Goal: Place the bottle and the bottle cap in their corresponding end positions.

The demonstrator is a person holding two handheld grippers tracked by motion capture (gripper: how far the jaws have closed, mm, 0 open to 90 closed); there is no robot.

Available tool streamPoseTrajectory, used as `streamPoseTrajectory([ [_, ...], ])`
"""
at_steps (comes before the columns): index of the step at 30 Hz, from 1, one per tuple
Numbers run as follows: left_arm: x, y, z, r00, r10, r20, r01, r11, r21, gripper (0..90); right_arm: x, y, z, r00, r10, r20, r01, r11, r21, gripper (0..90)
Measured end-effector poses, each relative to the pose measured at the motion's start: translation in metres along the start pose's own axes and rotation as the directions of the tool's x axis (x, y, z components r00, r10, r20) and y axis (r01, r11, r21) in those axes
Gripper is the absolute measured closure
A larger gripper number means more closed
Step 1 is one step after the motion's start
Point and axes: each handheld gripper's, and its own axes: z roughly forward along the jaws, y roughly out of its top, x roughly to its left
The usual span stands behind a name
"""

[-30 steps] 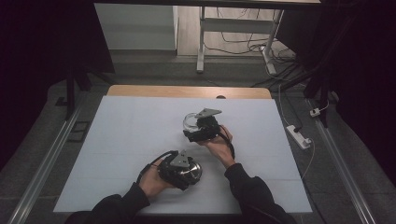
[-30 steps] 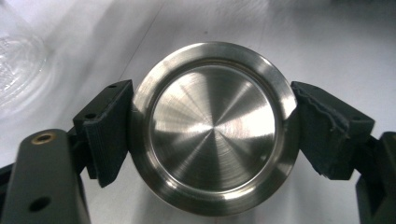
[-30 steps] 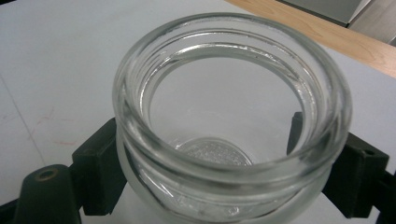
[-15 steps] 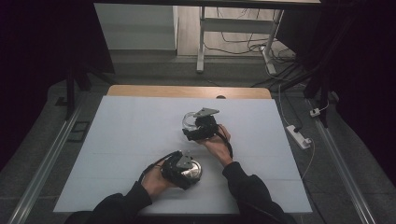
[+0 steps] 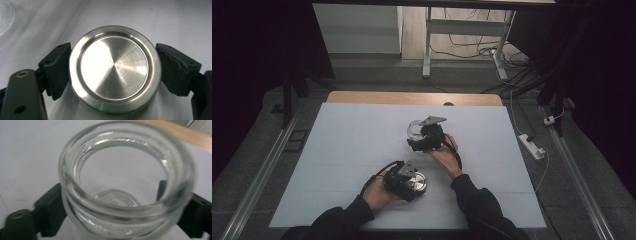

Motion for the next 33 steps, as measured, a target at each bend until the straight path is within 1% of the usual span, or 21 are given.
streamPoseTrajectory([
  [1, 0.000, 0.000, 0.000, 1.0000, -0.001, -0.003, 0.001, 1.0000, 0.003, 17.4, 0.000, -0.001, 0.001, 1.0000, -0.002, -0.007, 0.002, 1.000, 0.008, 6.5],
  [4, 0.000, 0.000, 0.000, 0.9998, -0.013, -0.015, 0.013, 0.9999, 0.010, 13.4, 0.003, -0.003, 0.004, 0.9998, -0.021, -0.001, 0.021, 0.999, 0.026, 3.1],
  [7, 0.000, 0.000, -0.002, 0.9999, -0.014, -0.006, 0.014, 0.9999, 0.008, 11.2, 0.003, -0.002, 0.002, 0.9999, -0.010, -0.004, 0.011, 1.000, 0.026, 2.6],
  [9, 0.000, 0.000, -0.004, 0.9999, -0.016, 0.001, 0.016, 0.9999, -0.003, 9.9, 0.002, -0.001, 0.001, 0.9999, 0.005, -0.016, -0.004, 1.000, 0.027, 1.8],
  [11, 0.000, 0.001, -0.007, 0.9996, -0.027, 0.010, 0.027, 0.9994, -0.020, 8.9, 0.001, -0.001, -0.002, 0.9997, 0.013, -0.022, -0.013, 1.000, 0.024, 1.6],
  [14, 0.002, 0.001, -0.013, 0.9989, -0.046, 0.012, 0.046, 0.9978, -0.047, 7.4, 0.000, -0.001, -0.009, 0.9995, 0.019, -0.026, -0.019, 1.000, 0.012, 1.4],
  [17, 0.003, 0.000, -0.018, 0.9974, -0.071, 0.011, 0.072, 0.9949, -0.071, 6.3, -0.001, 0.000, -0.018, 0.9994, 0.022, -0.027, -0.022, 1.000, -0.001, 1.4],
  [18, 0.004, -0.001, -0.019, 0.9964, -0.084, 0.015, 0.085, 0.9929, -0.084, 6.2, -0.001, 0.000, -0.021, 0.9993, 0.024, -0.030, -0.024, 1.000, -0.007, 1.4],
  [19, 0.004, -0.001, -0.021, 0.9960, -0.088, 0.017, 0.089, 0.9922, -0.087, 5.9, -0.001, 0.000, -0.023, 0.9991, 0.027, -0.033, -0.027, 1.000, -0.012, 1.4],
  [22, 0.004, -0.002, -0.027, 0.9949, -0.101, 0.009, 0.101, 0.9897, -0.102, 5.6, 0.000, 0.000, -0.028, 0.9992, 0.020, -0.034, -0.020, 1.000, -0.012, 1.4],
  [26, 0.003, -0.004, -0.035, 0.9950, -0.099, 0.010, 0.099, 0.9889, -0.110, 5.1, 0.002, 0.000, -0.033, 0.9995, -0.005, -0.030, 0.005, 1.000, -0.005, 1.4],
  [28, 0.003, -0.007, -0.039, 0.9943, -0.105, 0.016, 0.107, 0.9873, -0.118, 4.8, 0.003, -0.001, -0.035, 0.9994, -0.007, -0.034, 0.007, 1.000, -0.005, 1.4],
  [29, 0.003, -0.008, -0.041, 0.9945, -0.104, 0.014, 0.105, 0.9877, -0.116, 4.7, 0.003, -0.001, -0.037, 0.9994, -0.007, -0.035, 0.007, 1.000, -0.006, 1.4],
  [31, 0.003, -0.010, -0.045, 0.9936, -0.112, 0.015, 0.113, 0.9856, -0.126, 4.3, 0.003, -0.002, -0.039, 0.9991, -0.006, -0.042, 0.006, 1.000, -0.006, 1.4],
  [33, 0.004, -0.012, -0.048, 0.9916, -0.127, 0.025, 0.129, 0.9823, -0.136, 4.0, 0.004, -0.003, -0.041, 0.9985, 0.000, -0.054, -0.001, 1.000, -0.008, 1.3],
])
